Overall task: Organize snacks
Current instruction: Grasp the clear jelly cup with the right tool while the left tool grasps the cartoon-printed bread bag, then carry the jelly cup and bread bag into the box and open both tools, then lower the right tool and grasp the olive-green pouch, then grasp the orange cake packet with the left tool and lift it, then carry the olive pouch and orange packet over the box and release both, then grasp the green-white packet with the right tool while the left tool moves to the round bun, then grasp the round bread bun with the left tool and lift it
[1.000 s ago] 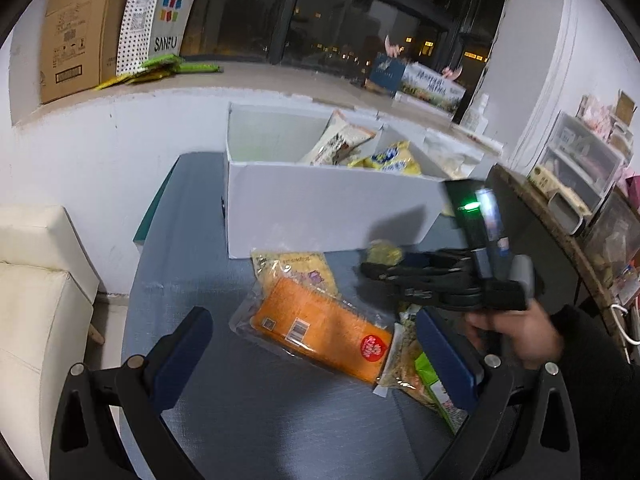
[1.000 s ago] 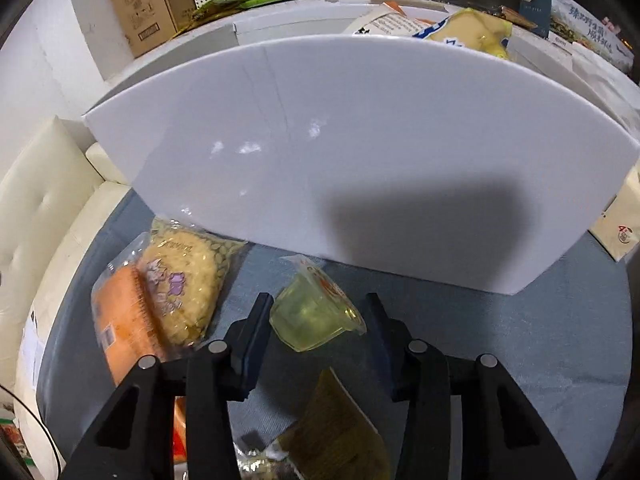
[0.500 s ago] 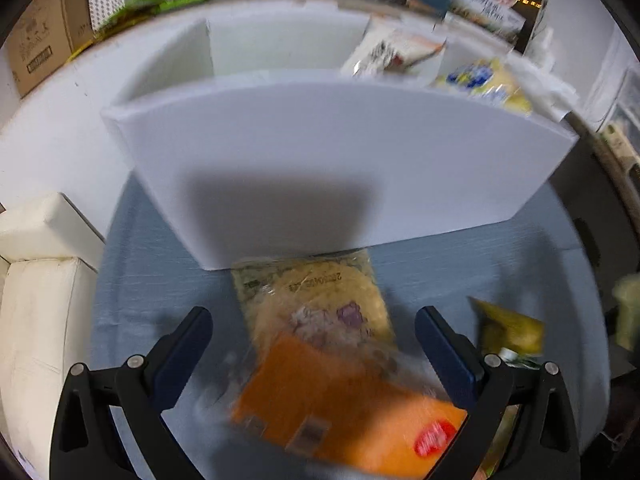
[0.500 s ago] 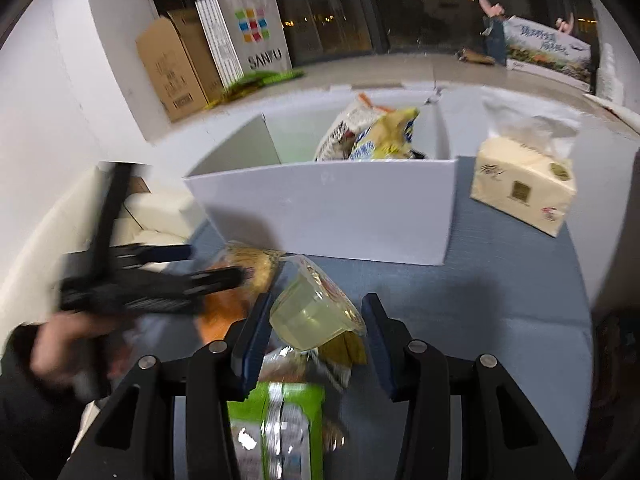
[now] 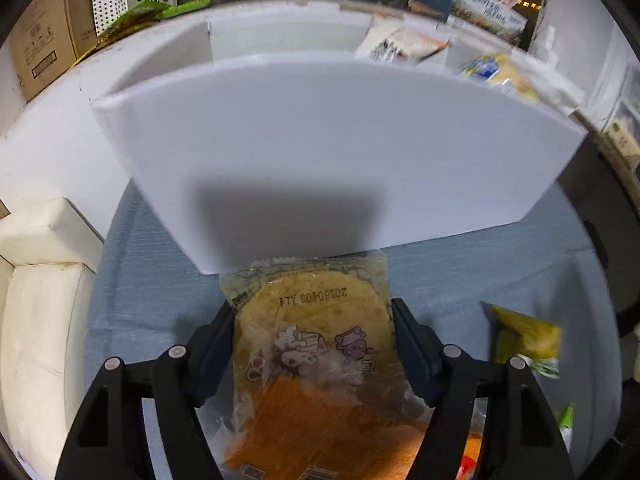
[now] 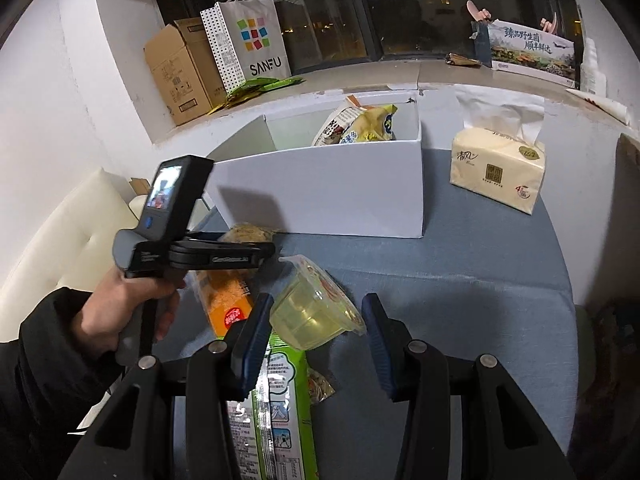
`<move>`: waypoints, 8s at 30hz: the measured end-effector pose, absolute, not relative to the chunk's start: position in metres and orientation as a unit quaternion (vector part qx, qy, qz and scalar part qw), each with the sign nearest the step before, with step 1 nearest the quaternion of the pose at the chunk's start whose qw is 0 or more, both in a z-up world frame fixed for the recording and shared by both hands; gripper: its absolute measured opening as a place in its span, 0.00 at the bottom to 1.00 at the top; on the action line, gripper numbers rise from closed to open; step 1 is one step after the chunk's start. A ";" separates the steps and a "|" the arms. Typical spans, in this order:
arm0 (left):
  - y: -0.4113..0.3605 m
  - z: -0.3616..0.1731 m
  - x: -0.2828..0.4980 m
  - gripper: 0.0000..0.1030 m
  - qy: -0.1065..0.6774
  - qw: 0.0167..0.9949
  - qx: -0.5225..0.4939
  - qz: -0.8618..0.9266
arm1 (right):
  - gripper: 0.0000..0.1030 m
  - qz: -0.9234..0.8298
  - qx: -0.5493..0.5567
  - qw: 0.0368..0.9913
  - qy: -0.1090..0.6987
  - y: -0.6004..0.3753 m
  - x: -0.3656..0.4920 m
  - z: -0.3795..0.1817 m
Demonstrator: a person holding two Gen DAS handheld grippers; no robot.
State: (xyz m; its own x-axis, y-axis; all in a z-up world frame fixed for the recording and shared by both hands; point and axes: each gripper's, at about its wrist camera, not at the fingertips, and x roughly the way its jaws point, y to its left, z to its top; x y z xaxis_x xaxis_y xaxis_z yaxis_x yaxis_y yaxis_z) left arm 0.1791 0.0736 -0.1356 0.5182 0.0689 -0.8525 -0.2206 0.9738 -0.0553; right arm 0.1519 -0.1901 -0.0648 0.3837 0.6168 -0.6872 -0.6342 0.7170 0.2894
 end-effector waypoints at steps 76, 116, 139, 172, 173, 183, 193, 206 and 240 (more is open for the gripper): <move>0.053 -0.019 0.016 1.00 0.340 0.940 0.004 -0.033 | 1.00 0.376 -0.125 0.793 0.463 -0.115 0.183 -0.127; 0.063 -0.153 0.076 1.00 0.518 0.799 0.150 -0.268 | 0.42 0.430 -0.032 0.819 0.379 -0.190 0.121 -0.017; 0.129 0.016 0.094 0.57 0.281 0.941 -0.165 -0.088 | 0.42 0.436 -0.018 0.822 0.366 -0.132 0.182 0.001; 0.154 0.021 0.205 1.00 0.312 0.935 -0.171 -0.007 | 1.00 0.392 0.053 0.836 0.379 -0.090 0.322 0.021; 0.150 0.024 0.198 1.00 0.308 0.937 -0.162 -0.010 | 1.00 0.395 0.049 0.836 0.377 -0.093 0.316 0.022; 0.091 0.021 0.092 1.00 0.281 0.953 -0.095 -0.056 | 1.00 0.418 0.018 0.830 0.369 -0.145 0.217 0.016; 0.071 -0.014 0.036 1.00 0.308 0.944 -0.102 -0.054 | 1.00 0.347 -0.013 0.804 0.483 -0.198 0.125 -0.068; 0.053 -0.019 0.024 1.00 0.321 0.944 -0.045 -0.058 | 1.00 0.339 -0.162 0.735 0.565 -0.140 0.104 -0.133; -0.072 -0.153 0.112 0.98 0.538 0.833 0.060 -0.116 | 0.60 0.321 0.022 0.820 0.473 -0.277 0.123 -0.045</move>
